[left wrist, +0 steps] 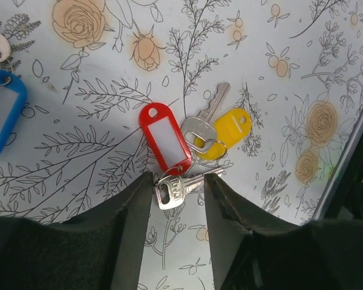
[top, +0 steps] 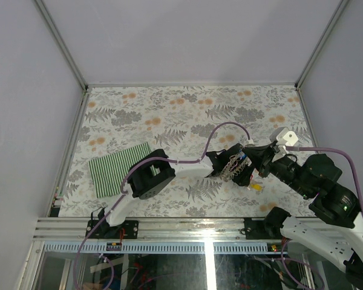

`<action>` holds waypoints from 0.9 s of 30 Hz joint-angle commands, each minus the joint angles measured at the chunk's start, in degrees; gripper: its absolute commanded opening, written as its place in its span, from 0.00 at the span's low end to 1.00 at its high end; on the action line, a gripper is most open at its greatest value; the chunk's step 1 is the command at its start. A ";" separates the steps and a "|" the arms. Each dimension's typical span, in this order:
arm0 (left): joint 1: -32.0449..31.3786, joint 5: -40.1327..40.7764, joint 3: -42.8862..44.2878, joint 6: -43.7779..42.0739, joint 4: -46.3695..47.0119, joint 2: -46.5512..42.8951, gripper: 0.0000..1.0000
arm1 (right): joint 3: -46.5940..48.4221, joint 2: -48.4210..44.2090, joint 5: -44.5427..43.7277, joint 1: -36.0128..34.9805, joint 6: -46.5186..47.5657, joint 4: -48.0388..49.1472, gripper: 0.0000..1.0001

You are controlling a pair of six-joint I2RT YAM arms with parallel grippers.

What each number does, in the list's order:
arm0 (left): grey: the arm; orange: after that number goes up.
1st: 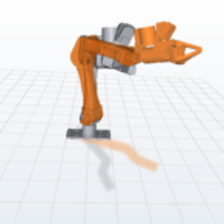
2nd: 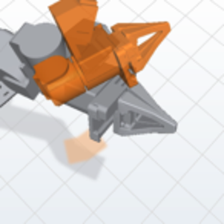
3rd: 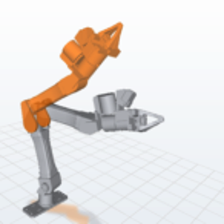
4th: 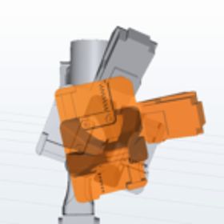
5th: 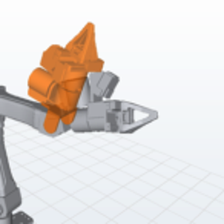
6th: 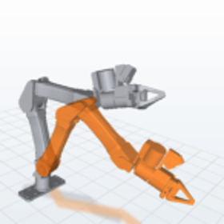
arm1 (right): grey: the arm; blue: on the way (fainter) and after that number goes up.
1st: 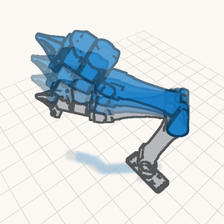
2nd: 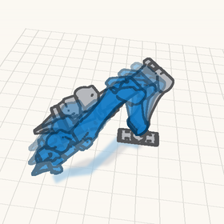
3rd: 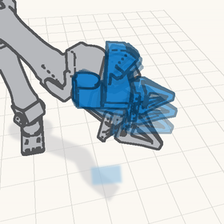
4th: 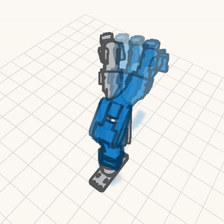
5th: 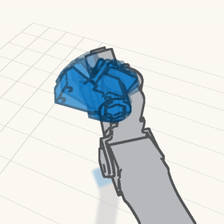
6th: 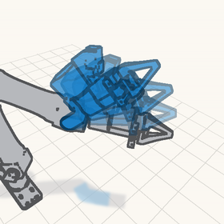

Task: Put the keys on the keyring

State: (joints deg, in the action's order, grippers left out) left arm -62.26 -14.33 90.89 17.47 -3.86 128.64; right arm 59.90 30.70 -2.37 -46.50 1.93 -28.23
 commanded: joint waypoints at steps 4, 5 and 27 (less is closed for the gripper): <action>-0.26 -2.59 -0.97 -2.42 2.07 0.86 0.29 | 0.92 0.38 0.58 -0.26 -0.39 3.25 0.01; -0.25 -2.54 -0.98 -2.52 2.02 0.83 0.26 | 0.97 0.42 0.61 -0.26 -0.38 3.28 0.01; 0.09 1.78 -14.49 -9.44 6.21 -16.66 0.00 | 1.98 -0.84 2.91 -0.32 1.45 4.24 0.00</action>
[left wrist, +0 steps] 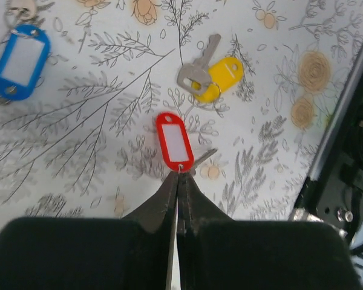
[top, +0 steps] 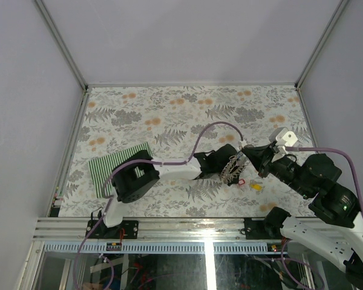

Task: Put the keys on the keyring

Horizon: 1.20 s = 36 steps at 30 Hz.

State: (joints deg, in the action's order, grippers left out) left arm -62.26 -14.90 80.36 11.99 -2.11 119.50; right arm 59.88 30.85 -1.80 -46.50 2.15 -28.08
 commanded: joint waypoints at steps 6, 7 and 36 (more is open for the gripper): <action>1.67 3.72 -13.44 -7.32 5.44 -19.49 0.00 | 4.00 -0.24 8.21 -0.32 3.03 2.23 0.00; 1.87 4.26 -14.82 -8.00 5.38 -21.58 0.00 | 4.28 0.23 9.72 -0.24 3.45 1.63 0.00; 4.01 -1.38 -25.49 -29.12 -4.89 -73.51 0.00 | -13.14 5.67 42.82 -0.34 29.33 37.94 0.00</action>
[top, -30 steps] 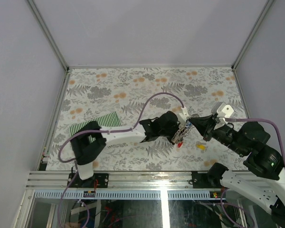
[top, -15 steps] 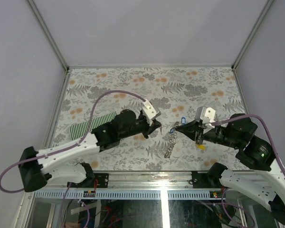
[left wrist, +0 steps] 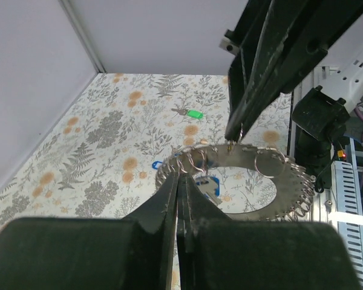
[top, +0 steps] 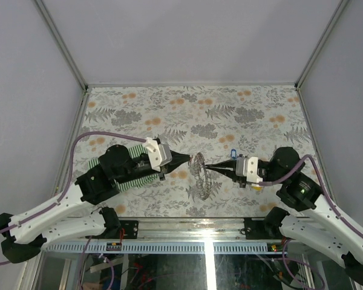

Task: Put the keys on the keyring

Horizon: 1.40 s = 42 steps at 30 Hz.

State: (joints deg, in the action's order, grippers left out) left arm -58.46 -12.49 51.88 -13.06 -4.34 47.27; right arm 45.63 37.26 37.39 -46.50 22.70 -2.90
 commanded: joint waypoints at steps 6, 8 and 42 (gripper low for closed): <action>0.10 -5.47 6.51 -6.55 -6.30 -0.48 0.00 | -1.34 -1.69 2.88 -0.33 16.86 15.36 0.00; 0.16 -5.98 7.24 -6.88 -6.78 -0.12 0.00 | -1.59 -1.68 2.76 -0.26 17.52 15.94 0.00; 8.75 -9.60 4.35 4.43 3.25 -2.21 0.00 | 16.49 15.04 12.98 0.32 -30.73 8.55 0.00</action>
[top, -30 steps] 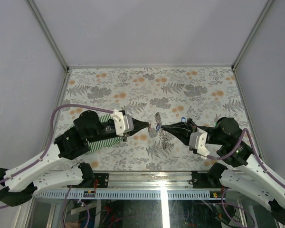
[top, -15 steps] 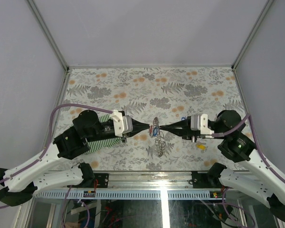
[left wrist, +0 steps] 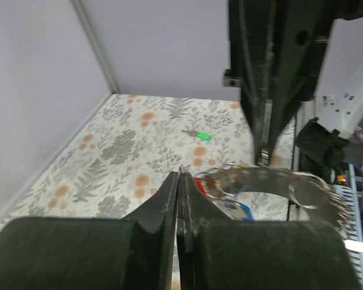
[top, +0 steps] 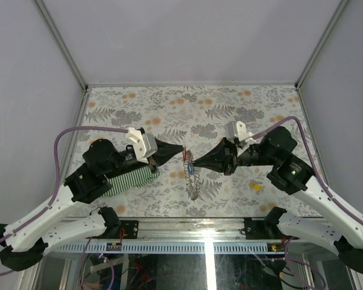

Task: Put the keys on the keyring

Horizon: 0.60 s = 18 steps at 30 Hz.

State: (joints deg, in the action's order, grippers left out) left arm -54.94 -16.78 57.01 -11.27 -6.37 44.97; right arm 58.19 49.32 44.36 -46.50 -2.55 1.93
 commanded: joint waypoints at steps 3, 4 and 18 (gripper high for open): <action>11.12 -11.83 -1.02 3.91 6.63 0.40 0.00 | 2.82 5.23 11.30 2.56 -11.05 10.62 0.00; 12.32 -13.02 -1.03 4.03 6.98 0.28 0.00 | 2.21 5.57 12.67 3.41 -13.28 13.66 0.00; 13.89 -18.67 0.42 1.69 5.33 1.13 0.00 | 1.24 7.89 7.49 6.28 -21.13 19.61 0.00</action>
State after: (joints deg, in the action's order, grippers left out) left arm -41.39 -33.15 56.18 -8.88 -3.66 45.95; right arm 57.12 57.04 55.33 -40.60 -24.03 21.61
